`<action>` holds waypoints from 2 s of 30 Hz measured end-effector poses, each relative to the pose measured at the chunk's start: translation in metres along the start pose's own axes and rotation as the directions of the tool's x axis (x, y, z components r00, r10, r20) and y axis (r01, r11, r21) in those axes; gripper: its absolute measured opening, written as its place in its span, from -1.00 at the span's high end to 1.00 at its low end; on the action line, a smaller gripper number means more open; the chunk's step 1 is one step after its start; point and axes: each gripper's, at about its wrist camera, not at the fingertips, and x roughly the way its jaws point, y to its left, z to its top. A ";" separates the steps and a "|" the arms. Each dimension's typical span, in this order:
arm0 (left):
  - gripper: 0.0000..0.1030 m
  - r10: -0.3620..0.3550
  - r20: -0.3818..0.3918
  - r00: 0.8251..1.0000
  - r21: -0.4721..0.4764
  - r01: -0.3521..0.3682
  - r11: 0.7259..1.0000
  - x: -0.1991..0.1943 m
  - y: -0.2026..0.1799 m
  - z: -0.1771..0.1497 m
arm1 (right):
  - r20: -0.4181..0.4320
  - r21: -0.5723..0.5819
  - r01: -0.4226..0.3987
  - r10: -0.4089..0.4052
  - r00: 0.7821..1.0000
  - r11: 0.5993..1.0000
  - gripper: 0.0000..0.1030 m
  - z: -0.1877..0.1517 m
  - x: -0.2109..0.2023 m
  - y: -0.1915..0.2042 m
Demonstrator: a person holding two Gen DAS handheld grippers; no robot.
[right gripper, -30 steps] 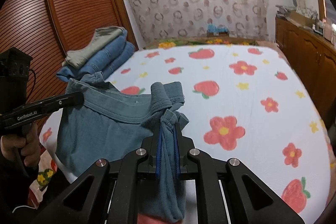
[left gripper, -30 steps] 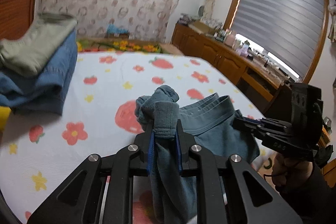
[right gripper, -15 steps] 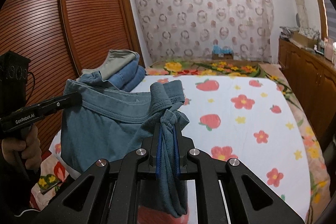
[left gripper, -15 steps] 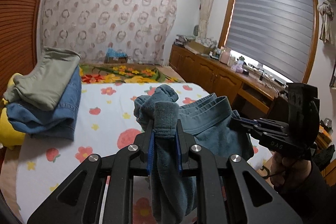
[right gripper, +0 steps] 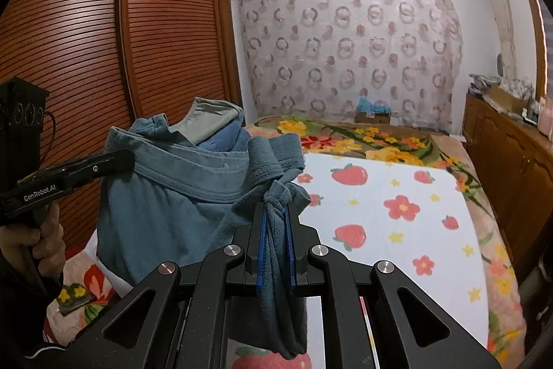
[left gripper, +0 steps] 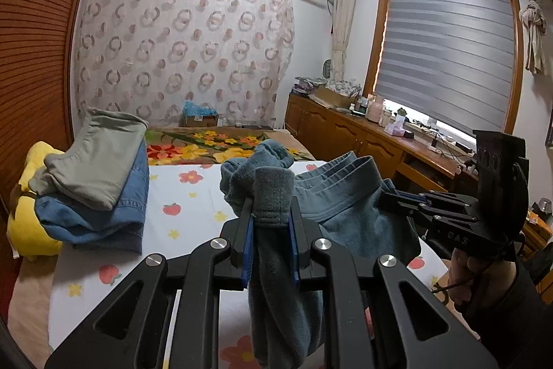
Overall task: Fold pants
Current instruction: 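Carry the lifted teal shorts with the right tool onto the jeans stack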
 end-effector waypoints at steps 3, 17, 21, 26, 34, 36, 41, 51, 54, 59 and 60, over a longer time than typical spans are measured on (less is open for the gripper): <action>0.65 0.009 0.016 1.000 -0.003 -0.009 1.000 -0.005 0.003 0.003 | 0.009 -0.014 -0.004 0.004 1.000 1.000 0.81 0.004 0.000 0.001; 0.65 0.058 0.032 0.998 -0.020 -0.057 0.998 -0.004 0.025 0.011 | 0.024 -0.085 -0.036 0.039 0.999 0.996 0.81 0.026 0.022 0.007; 0.65 0.075 0.029 0.997 -0.029 -0.074 0.997 0.003 0.035 0.014 | 0.018 -0.110 -0.048 0.051 0.999 0.993 0.81 0.033 0.036 0.007; 0.65 0.088 0.028 0.996 -0.037 -0.087 0.996 0.011 0.042 0.020 | 0.010 -0.129 -0.065 0.067 0.998 0.989 0.81 0.039 0.050 0.000; 0.65 0.095 0.031 0.995 -0.058 -0.093 0.994 0.026 0.054 0.034 | -0.005 -0.159 -0.064 0.064 0.998 0.985 0.81 0.059 0.070 -0.010; 0.65 0.096 0.030 0.995 -0.055 -0.094 0.994 0.027 0.054 0.034 | -0.008 -0.169 -0.062 0.061 0.998 0.984 0.82 0.066 0.075 -0.012; 0.65 0.098 0.034 0.995 -0.060 -0.095 0.994 0.033 0.062 0.046 | -0.011 -0.187 -0.059 0.058 0.998 0.981 0.81 0.086 0.087 -0.014; 0.65 0.128 0.025 0.991 -0.064 -0.126 0.990 0.052 0.090 0.070 | -0.018 -0.225 -0.081 0.079 0.997 0.971 0.81 0.112 0.127 -0.019; 0.65 0.143 0.016 0.990 -0.064 -0.142 0.988 0.060 0.099 0.076 | -0.022 -0.228 -0.094 0.091 0.996 0.969 0.82 0.120 0.143 -0.022; 0.65 0.170 0.019 0.985 -0.070 -0.169 0.983 0.068 0.115 0.085 | -0.033 -0.229 -0.125 0.121 0.992 0.965 0.81 0.130 0.171 -0.029; 0.65 0.176 0.020 0.984 -0.072 -0.174 0.982 0.069 0.117 0.086 | -0.035 -0.232 -0.131 0.126 0.991 0.964 0.82 0.133 0.176 -0.030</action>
